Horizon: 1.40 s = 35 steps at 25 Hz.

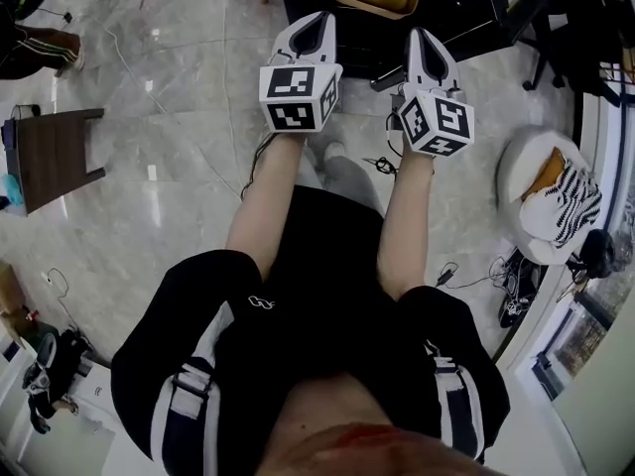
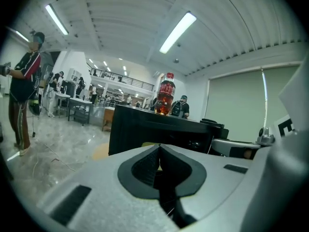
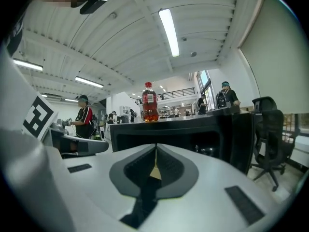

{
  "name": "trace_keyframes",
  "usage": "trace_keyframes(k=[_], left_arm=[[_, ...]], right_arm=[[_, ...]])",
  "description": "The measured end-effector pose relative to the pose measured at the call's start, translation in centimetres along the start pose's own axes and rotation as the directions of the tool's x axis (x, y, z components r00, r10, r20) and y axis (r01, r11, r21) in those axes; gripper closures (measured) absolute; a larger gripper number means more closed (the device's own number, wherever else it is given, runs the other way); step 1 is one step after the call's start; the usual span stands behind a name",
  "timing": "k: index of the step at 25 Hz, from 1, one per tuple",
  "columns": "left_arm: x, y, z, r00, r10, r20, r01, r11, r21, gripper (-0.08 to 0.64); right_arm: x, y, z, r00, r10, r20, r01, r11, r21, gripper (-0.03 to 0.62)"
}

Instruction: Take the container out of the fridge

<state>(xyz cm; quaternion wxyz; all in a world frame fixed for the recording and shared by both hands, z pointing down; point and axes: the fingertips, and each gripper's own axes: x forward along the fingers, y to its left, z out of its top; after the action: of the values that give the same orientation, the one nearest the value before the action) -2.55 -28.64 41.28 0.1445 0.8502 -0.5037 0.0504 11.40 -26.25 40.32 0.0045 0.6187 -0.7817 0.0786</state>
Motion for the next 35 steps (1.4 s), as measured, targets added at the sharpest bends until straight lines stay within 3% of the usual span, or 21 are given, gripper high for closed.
trace_keyframes(k=[4,8,11,15,18,21,25,27,30,35], left_arm=[[-0.8,-1.3,-0.5,1.000,0.016,0.008,-0.016,1.000,-0.013,0.552],[-1.4,-1.5,-0.7,0.999,0.045,0.023,-0.044,0.999,-0.027,0.552],[-1.9,-1.2,-0.6,0.997,0.066,0.031,-0.065,0.997,-0.030,0.552],[-2.3,0.2,-0.7,0.996,0.083,0.027,-0.082,0.996,-0.040,0.552],[-3.0,1.9,-1.3,0.993,0.119,0.018,-0.118,0.991,-0.066,0.552],[-3.4,3.2,-1.6,0.989,0.146,0.015,-0.145,0.986,-0.078,0.552],[-3.7,4.5,-1.5,0.985,0.170,0.018,-0.168,0.982,-0.084,0.552],[-3.8,5.2,-1.5,0.983,0.181,0.018,-0.179,0.980,-0.086,0.552],[-4.1,6.1,-1.4,0.981,0.194,0.018,-0.192,0.977,-0.092,0.552],[-4.3,6.8,-0.6,0.978,0.204,0.031,-0.201,0.975,-0.094,0.552]], right_arm=[[-0.2,-0.6,-0.1,0.998,0.015,-0.057,-0.022,0.990,-0.136,0.578],[0.7,0.6,-1.1,0.984,0.069,-0.165,-0.117,0.945,-0.305,0.578],[2.0,1.6,-2.3,0.961,0.101,-0.257,-0.206,0.882,-0.423,0.577],[4.4,2.6,-3.4,0.923,0.115,-0.368,-0.321,0.757,-0.569,0.577],[6.1,3.7,-4.5,0.883,0.122,-0.454,-0.403,0.694,-0.597,0.577],[7.7,4.4,-6.3,0.835,0.094,-0.543,-0.480,0.608,-0.633,0.577],[9.3,4.4,-7.9,0.797,0.046,-0.602,-0.541,0.496,-0.679,0.577],[9.9,4.2,-8.5,0.782,0.027,-0.623,-0.565,0.454,-0.689,0.577],[10.3,4.0,-9.5,0.752,0.003,-0.660,-0.601,0.413,-0.684,0.577],[10.8,3.6,-10.4,0.726,-0.014,-0.688,-0.627,0.397,-0.670,0.577]])
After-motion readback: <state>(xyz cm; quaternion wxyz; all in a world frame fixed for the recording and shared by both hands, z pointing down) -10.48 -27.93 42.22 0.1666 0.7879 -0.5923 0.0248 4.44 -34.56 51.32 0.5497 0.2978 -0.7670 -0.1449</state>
